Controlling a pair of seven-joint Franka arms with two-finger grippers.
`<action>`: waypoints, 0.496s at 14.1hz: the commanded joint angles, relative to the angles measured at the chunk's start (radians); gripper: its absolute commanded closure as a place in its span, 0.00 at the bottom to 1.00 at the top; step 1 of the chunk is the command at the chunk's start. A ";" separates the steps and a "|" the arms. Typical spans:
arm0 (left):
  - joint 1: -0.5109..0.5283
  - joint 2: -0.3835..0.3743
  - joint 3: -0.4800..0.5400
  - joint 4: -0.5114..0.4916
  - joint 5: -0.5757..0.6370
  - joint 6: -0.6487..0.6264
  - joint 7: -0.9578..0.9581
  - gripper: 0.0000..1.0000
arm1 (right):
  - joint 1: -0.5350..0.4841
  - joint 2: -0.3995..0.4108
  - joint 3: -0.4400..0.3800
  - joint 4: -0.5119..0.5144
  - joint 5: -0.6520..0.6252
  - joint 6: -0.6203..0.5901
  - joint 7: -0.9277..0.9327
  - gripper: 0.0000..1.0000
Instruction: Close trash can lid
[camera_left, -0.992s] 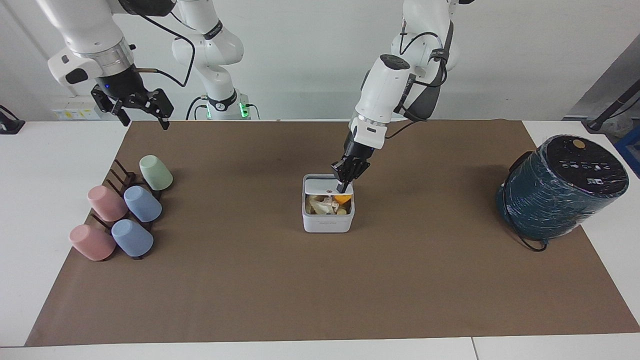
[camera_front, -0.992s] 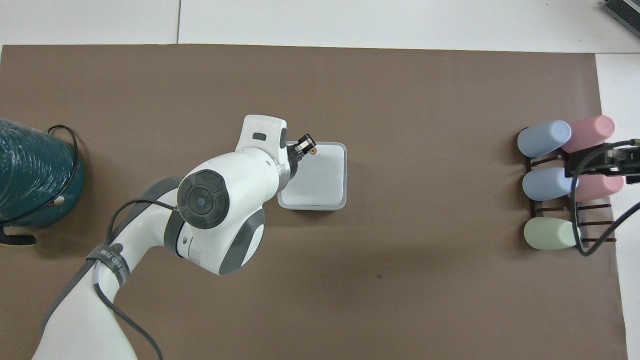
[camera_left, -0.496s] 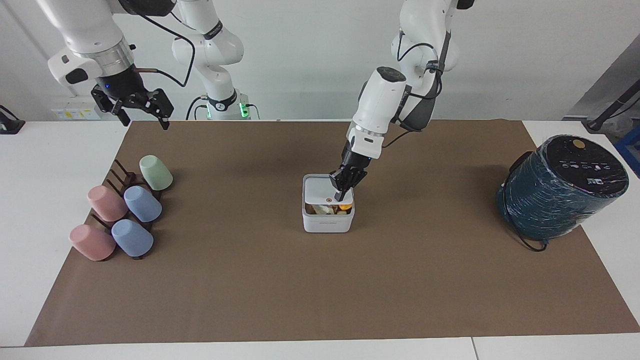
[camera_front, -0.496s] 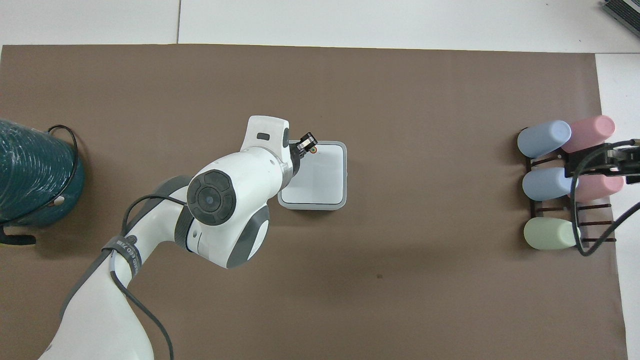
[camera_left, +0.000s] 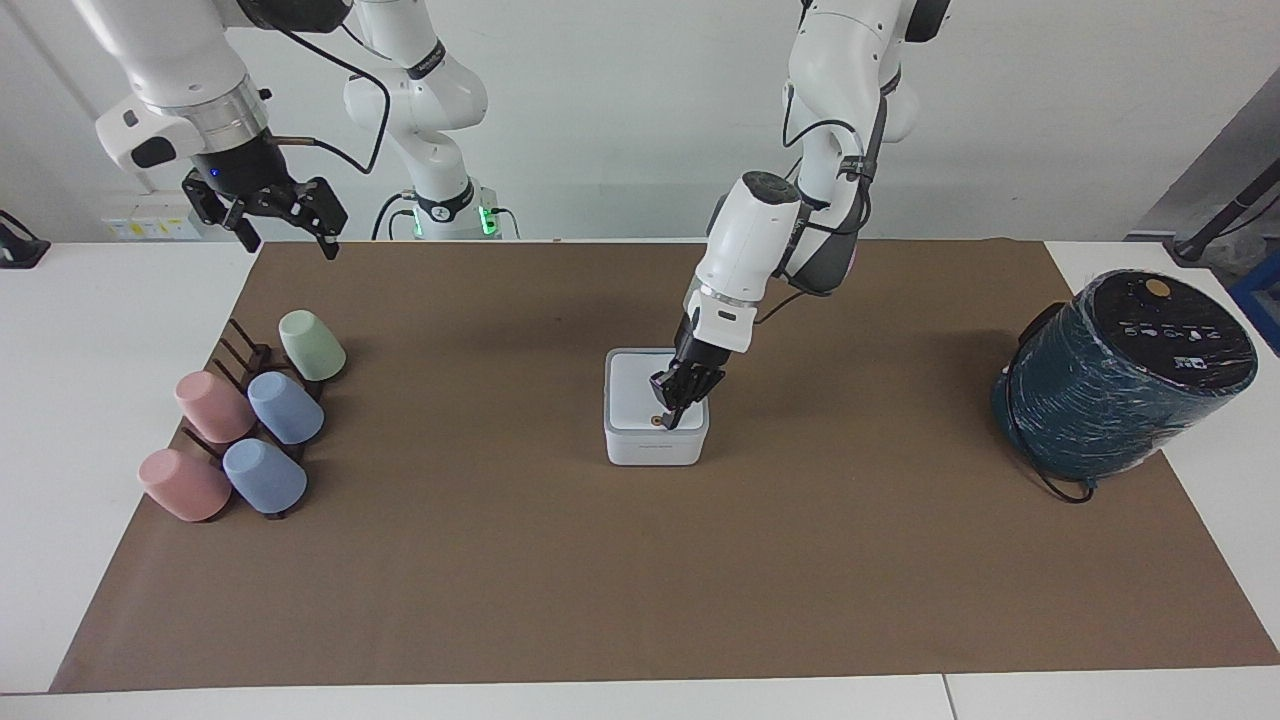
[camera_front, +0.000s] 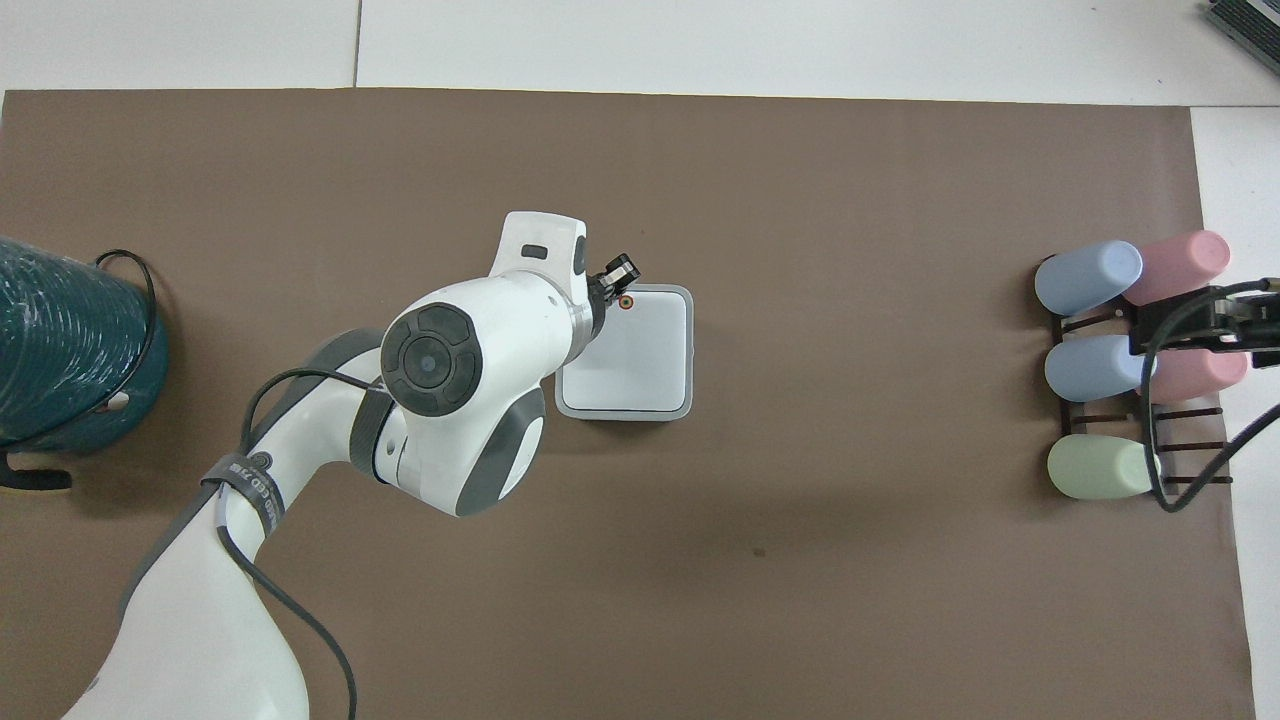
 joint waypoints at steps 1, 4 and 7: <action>0.007 0.017 0.001 0.049 -0.001 -0.058 0.006 1.00 | -0.009 -0.014 0.004 -0.013 0.017 0.002 -0.026 0.00; 0.007 0.017 0.001 0.052 -0.001 -0.063 0.006 1.00 | -0.009 -0.014 0.004 -0.013 0.017 0.002 -0.026 0.00; 0.016 -0.044 0.008 0.101 0.002 -0.254 0.017 1.00 | -0.009 -0.014 0.004 -0.013 0.017 0.002 -0.026 0.00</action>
